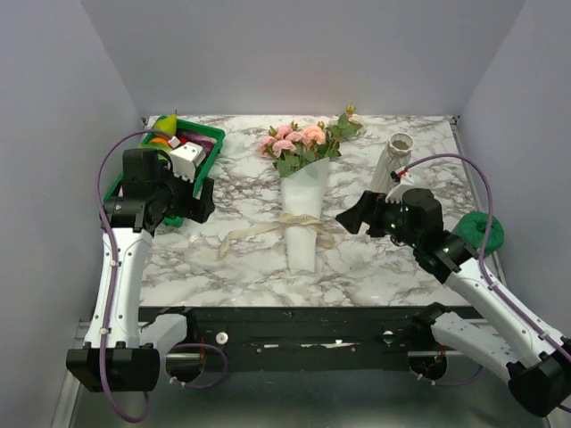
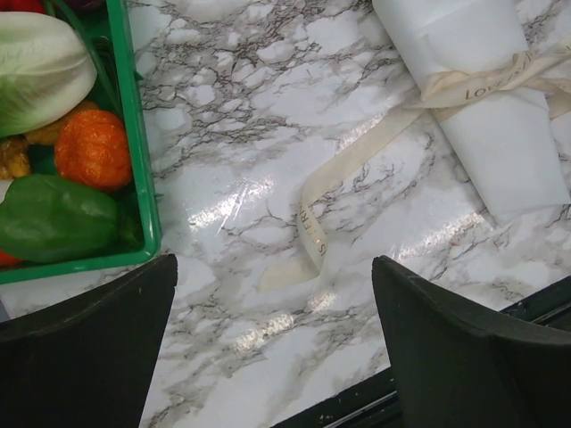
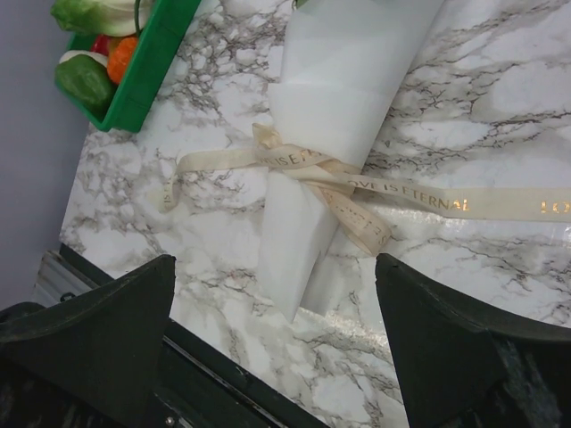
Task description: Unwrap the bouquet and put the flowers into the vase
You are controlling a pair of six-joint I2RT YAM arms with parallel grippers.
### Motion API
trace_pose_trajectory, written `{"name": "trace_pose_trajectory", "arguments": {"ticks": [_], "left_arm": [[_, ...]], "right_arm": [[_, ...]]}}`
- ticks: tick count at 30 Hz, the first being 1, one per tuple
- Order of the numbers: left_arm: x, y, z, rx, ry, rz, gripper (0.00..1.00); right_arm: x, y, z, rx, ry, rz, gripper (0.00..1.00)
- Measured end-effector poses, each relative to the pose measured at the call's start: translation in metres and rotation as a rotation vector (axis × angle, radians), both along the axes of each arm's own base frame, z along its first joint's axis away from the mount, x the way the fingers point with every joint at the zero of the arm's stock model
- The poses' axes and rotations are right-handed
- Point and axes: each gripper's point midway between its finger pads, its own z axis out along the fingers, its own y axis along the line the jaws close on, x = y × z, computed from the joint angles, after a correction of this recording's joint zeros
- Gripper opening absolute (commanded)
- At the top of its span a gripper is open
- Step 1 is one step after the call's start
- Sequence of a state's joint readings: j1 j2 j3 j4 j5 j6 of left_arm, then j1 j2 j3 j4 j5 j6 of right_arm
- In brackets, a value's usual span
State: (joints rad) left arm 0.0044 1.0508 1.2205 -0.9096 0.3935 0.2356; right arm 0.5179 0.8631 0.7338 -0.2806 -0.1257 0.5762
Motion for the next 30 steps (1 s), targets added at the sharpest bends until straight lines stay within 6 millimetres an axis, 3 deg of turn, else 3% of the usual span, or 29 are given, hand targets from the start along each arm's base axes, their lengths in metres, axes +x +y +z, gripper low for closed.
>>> {"name": "trace_pose_trajectory", "arguments": {"ticks": [4, 11, 19, 23, 30], "left_arm": [[-0.003, -0.002, -0.007, 0.001, 0.023, -0.010, 0.99], [-0.007, -0.029, -0.022, 0.010, 0.077, -0.111, 0.99], [-0.016, -0.063, -0.055, 0.057, 0.165, -0.243, 0.99], [-0.019, -0.066, -0.076, 0.101, 0.206, -0.276, 0.99], [-0.011, -0.078, -0.118, 0.220, 0.262, -0.347, 0.99]], "right_arm": [[-0.001, 0.000, -0.009, -0.012, 0.021, 0.004, 1.00], [0.000, 0.002, -0.024, -0.073, 0.029, 0.013, 1.00], [0.017, 0.038, -0.079, -0.325, 0.114, 0.050, 0.99], [0.013, 0.028, -0.096, -0.377, 0.129, 0.034, 0.96], [0.013, 0.016, -0.096, -0.403, 0.105, -0.008, 0.93]]}}
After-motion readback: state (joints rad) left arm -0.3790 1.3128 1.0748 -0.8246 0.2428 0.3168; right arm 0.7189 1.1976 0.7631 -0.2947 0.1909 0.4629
